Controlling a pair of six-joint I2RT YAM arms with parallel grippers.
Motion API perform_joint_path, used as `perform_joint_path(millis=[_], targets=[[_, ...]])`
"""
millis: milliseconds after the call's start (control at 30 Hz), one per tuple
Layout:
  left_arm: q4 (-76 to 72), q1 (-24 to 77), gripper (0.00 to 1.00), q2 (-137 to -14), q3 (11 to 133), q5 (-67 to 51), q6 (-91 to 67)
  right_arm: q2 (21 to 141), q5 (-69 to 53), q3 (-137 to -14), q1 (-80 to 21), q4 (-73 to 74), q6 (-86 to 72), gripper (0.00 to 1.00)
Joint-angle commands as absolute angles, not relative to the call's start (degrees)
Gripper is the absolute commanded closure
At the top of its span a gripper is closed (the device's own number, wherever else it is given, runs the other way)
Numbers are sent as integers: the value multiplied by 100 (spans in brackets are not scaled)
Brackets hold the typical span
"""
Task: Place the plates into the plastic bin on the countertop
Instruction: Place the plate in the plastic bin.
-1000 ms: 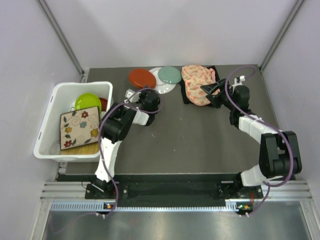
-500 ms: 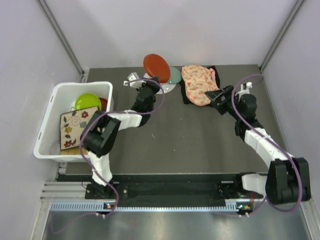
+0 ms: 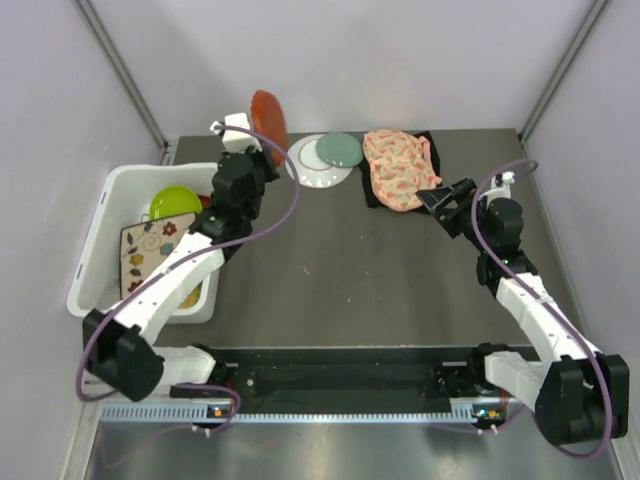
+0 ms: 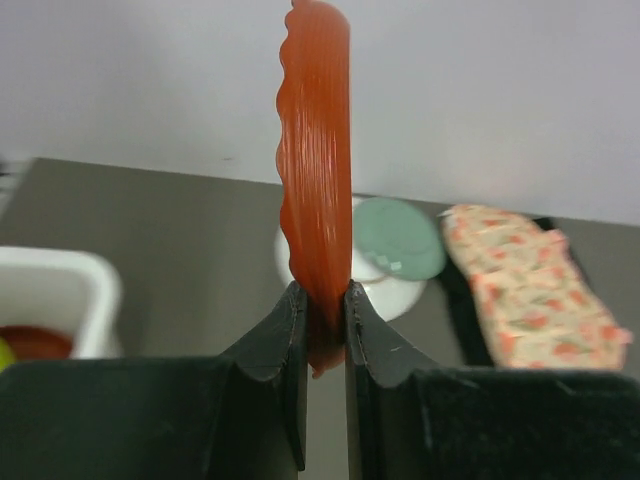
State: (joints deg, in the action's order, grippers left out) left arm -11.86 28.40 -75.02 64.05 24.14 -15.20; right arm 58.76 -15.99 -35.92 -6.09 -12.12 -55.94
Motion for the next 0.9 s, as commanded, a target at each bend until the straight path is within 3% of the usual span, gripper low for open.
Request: perform_joint_path(millis=[0, 233, 367, 467, 600, 867], targets=[[1707, 2541, 100, -6909, 6977, 3285, -537, 5880, -1529, -3595, -545, -1274, -5458, 15], [3952, 2505, 100, -6495, 8163, 4850, -185, 6204, -1661, -3630, -554, -1424, -5475, 15], [4464, 2453, 100, -6521, 8104, 5641, 165, 6380, -1819, -3630, -545, -1643, -5572, 15], [4780, 2112, 100, -6653, 7849, 5722, 237, 6399, -1863, -3656, -554, -1661, -5599, 15], [4843, 1267, 100, -6855, 7585, 4820, 264, 6320, -1837, -3744, -545, -1451, -5459, 14], [4307, 730, 100, -7356, 6935, 4562, 589, 6249, -1802, -3753, -545, -1292, -5353, 14]])
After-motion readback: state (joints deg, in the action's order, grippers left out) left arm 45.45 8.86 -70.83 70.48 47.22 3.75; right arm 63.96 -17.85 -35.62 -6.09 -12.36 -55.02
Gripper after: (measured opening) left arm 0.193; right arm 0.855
